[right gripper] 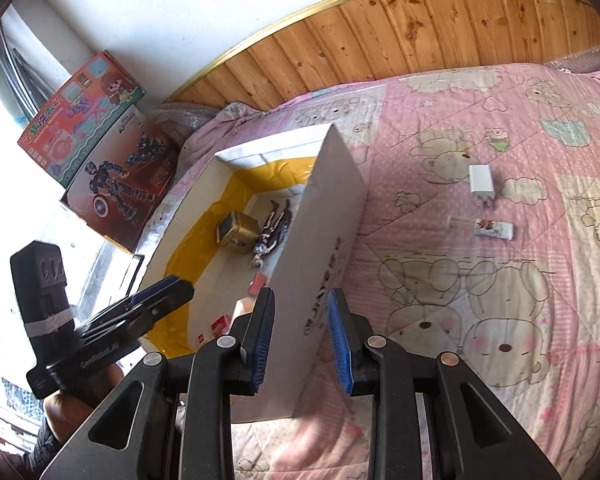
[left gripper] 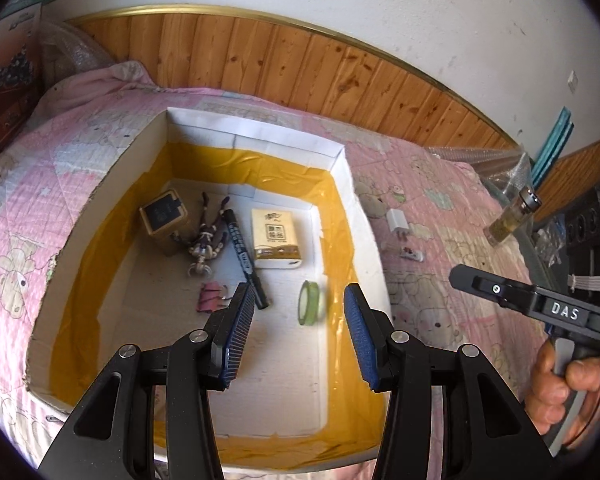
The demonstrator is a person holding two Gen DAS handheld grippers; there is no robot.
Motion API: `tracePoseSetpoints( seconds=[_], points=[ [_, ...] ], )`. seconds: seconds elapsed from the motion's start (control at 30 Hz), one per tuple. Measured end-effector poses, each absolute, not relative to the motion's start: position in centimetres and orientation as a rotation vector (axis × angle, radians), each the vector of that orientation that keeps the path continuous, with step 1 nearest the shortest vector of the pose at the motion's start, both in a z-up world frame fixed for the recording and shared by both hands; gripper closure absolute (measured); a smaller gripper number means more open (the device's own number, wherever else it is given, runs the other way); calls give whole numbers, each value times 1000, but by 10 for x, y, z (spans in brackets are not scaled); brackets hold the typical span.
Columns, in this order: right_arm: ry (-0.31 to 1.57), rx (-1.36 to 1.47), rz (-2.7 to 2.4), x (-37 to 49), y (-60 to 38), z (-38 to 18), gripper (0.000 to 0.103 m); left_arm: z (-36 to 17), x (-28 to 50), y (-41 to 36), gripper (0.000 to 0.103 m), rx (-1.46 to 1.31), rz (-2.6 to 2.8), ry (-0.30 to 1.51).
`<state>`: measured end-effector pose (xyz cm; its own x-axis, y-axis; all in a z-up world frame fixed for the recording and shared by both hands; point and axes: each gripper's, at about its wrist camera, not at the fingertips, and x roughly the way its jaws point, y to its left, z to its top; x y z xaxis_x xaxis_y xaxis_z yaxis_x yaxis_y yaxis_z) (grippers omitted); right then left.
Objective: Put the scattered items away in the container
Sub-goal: 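Lift both grippers out and reach toward the glass tube and white charger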
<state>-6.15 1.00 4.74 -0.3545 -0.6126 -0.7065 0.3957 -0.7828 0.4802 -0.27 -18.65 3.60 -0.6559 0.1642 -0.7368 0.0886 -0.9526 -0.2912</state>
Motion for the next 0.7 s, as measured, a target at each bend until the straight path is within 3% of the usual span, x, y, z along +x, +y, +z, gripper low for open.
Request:
tracePoseSetpoints(
  seconds=[0.3,0.7],
  points=[
    [-328,1286,-2221,-85,49,36,70,33,-26,-148,54,-1470,2796,-362],
    [-246,1336,-2275,-129,63,10,68,40,-45,-112,54,-1484,2783,-258]
  ],
)
